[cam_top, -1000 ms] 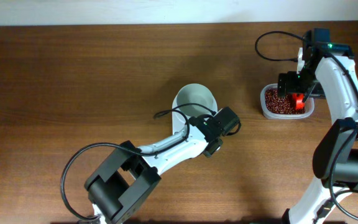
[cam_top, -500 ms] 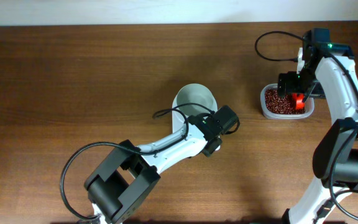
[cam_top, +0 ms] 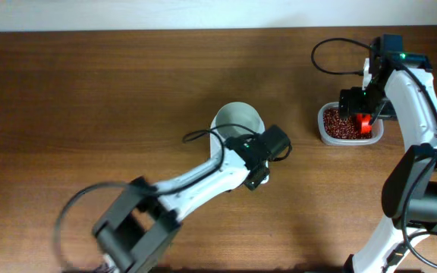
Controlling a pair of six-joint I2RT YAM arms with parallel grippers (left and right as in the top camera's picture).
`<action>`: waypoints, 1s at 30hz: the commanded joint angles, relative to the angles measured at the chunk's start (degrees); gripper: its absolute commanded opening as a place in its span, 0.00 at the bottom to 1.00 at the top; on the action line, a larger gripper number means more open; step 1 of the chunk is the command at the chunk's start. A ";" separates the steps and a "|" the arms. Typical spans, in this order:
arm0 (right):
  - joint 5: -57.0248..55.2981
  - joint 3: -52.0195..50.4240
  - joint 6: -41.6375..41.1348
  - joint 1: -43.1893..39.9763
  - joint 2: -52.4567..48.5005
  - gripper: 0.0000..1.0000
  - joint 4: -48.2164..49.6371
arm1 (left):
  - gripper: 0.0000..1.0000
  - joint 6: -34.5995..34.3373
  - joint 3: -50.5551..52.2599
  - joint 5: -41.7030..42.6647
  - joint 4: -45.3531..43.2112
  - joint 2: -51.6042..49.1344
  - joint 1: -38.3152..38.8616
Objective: Scoop item into bowl and weigh 50g on scale
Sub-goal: 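Withdraw the left gripper back toward the left side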
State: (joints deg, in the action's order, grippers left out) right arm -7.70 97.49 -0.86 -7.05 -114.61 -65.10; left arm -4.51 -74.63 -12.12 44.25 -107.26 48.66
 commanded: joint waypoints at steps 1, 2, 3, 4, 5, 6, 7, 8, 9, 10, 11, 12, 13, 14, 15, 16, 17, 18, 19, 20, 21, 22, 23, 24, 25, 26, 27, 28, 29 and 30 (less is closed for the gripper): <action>-0.68 -0.44 -0.02 0.22 -0.63 0.99 0.02 | 0.00 -2.36 -3.80 3.65 1.66 16.20 -0.09; -0.70 -0.44 -0.02 0.22 -0.63 0.99 0.00 | 0.00 -2.78 -3.80 3.76 2.19 19.34 -0.09; -0.70 -0.44 -0.02 0.22 -0.63 0.99 0.00 | 0.00 -2.89 -3.80 3.76 3.19 22.93 -0.13; -0.70 -0.44 -0.02 0.22 -0.63 0.99 0.00 | 0.00 -3.48 -3.80 3.74 4.11 25.59 -0.48; -0.68 -0.44 -0.02 0.22 -0.63 0.99 0.02 | 0.00 -4.59 -3.80 3.58 5.27 28.96 -1.88; -0.68 -0.44 -0.02 0.22 -0.63 0.99 0.02 | 0.00 -5.55 -3.80 2.78 6.19 31.34 -3.76; -0.68 -0.44 -0.02 0.22 -0.63 0.99 0.00 | 0.00 -5.88 -3.80 2.38 6.49 32.35 -4.85; -0.70 -0.44 -0.02 0.22 -0.63 0.98 0.00 | 0.00 -7.58 -3.80 0.85 7.04 33.70 -7.28; -0.70 -0.44 -0.02 0.22 -0.63 0.99 0.00 | 0.00 -9.84 -3.80 -1.40 7.50 34.40 -10.67; -0.70 -0.44 -0.02 0.22 -0.63 0.99 0.00 | 0.00 -12.52 -3.80 -3.93 7.74 34.40 -15.02; -0.68 -0.44 -0.02 0.22 -0.63 0.99 0.00 | 0.00 -13.66 -3.80 -4.90 7.76 34.16 -17.42; -0.70 -0.44 -0.02 0.22 -0.63 0.99 0.00 | 0.00 -16.50 -3.80 -6.21 7.69 33.62 -22.75; -0.68 -0.44 -0.02 0.22 -0.63 0.99 0.00 | 0.00 -18.53 -3.80 -6.16 7.50 32.96 -26.73; -0.70 -0.44 -0.02 0.22 -0.63 0.99 0.02 | 0.00 -20.61 -3.78 -6.14 7.02 31.76 -31.17; -0.70 -0.44 -0.02 0.22 -0.63 0.99 0.00 | 0.00 -21.53 -3.80 -6.10 6.29 30.27 -34.75; -0.70 -0.44 -0.02 0.24 -0.63 0.99 0.00 | 0.00 -21.59 -3.80 -5.40 5.25 27.80 -38.88; -0.70 -0.44 -0.02 0.22 -0.63 0.99 0.00 | 0.00 -21.59 -3.80 -3.43 4.13 24.72 -42.73; -0.70 -0.44 -0.02 0.22 -0.63 0.99 0.00 | 0.00 -21.59 -3.80 -1.86 3.15 22.34 -45.07; -0.68 -0.44 -0.02 0.22 -0.63 0.99 0.02 | 0.00 -21.57 -3.80 -0.26 2.05 19.82 -47.15; -0.70 -0.44 -0.02 0.22 -0.63 0.99 0.00 | 0.00 -21.57 -3.78 1.07 1.11 17.22 -48.70; -0.70 -0.44 -0.02 0.22 -0.63 0.99 0.02 | 0.00 -21.55 -3.78 3.04 -0.17 13.73 -50.69; -0.70 -0.44 -0.02 0.22 -0.63 0.99 0.00 | 0.00 -21.53 -3.78 5.05 -1.40 10.32 -51.98; -0.68 -0.44 -0.02 0.22 -0.63 0.99 0.00 | 0.00 -21.11 -3.78 6.29 -2.40 7.67 -52.61; -0.70 -0.44 -0.02 0.22 -0.63 0.99 0.02 | 0.00 -19.93 -3.80 7.48 -3.52 5.27 -52.98; -0.70 -0.44 -0.02 0.22 -0.63 0.99 0.00 | 0.00 -18.34 -3.80 8.20 -4.46 3.08 -53.07; -0.70 -0.44 -0.02 0.22 -0.63 0.99 0.00 | 0.00 -17.62 -3.80 8.48 -4.61 2.08 -53.07; -0.70 -0.44 -0.02 0.22 -0.63 0.99 0.00 | 0.00 -16.48 -3.80 8.50 -4.79 1.92 -52.92; -0.68 -0.44 -0.02 0.22 -0.63 0.99 0.00 | 0.00 -14.99 -4.39 9.62 -4.72 2.19 -52.72; -0.68 -0.44 -0.02 0.22 -0.63 0.99 0.00 | 0.00 -13.44 -5.14 12.20 -4.46 2.29 -52.68; -0.68 -0.44 -0.02 0.22 -0.63 0.99 0.00 | 0.00 -11.98 -6.01 15.10 -3.91 2.29 -52.68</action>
State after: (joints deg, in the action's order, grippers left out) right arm -7.70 97.47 -0.89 -7.05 -114.63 -65.10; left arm -21.47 -78.59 -3.66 39.79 -105.45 -4.19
